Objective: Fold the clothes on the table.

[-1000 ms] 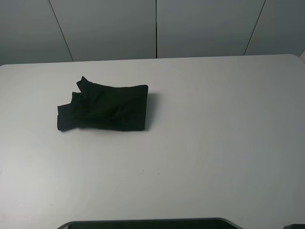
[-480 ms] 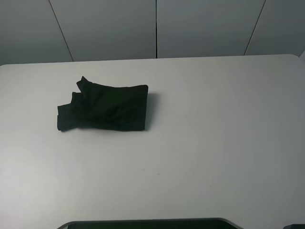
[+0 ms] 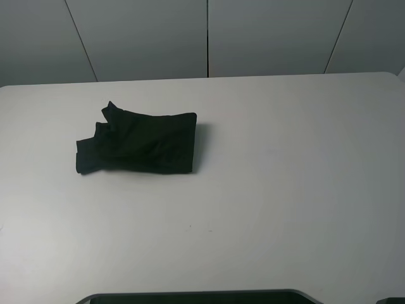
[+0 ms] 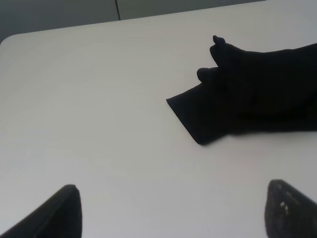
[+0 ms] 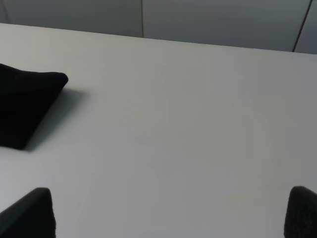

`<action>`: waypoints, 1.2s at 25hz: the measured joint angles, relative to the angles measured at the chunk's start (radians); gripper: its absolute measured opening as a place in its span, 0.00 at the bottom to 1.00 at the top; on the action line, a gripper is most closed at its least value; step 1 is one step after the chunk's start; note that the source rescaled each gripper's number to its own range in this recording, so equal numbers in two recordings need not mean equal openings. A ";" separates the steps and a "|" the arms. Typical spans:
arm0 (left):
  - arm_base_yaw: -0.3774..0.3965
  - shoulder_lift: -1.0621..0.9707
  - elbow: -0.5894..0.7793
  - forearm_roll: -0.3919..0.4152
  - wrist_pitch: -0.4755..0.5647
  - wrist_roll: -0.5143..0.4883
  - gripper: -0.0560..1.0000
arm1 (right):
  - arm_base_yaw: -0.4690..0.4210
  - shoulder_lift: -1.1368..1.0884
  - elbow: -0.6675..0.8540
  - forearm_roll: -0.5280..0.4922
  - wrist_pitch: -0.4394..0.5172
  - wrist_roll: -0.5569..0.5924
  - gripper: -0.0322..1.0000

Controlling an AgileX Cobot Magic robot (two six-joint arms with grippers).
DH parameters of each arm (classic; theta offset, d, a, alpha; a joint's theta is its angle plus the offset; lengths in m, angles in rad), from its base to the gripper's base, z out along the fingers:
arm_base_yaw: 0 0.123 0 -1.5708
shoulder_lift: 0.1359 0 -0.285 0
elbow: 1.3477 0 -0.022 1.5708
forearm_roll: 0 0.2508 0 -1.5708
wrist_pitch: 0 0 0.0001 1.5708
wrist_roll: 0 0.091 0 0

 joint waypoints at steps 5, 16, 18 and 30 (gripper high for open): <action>0.044 0.000 0.000 0.000 0.000 0.001 0.96 | -0.042 0.000 0.000 0.000 0.000 0.000 1.00; 0.151 0.000 0.000 0.000 0.000 0.001 0.96 | -0.034 0.000 0.000 0.000 0.000 -0.002 1.00; 0.151 0.000 0.000 0.002 0.000 -0.004 0.96 | -0.030 0.000 0.000 0.000 0.000 -0.004 1.00; 0.159 0.000 0.000 0.006 0.000 -0.012 0.96 | -0.030 0.000 0.000 0.000 0.000 -0.006 1.00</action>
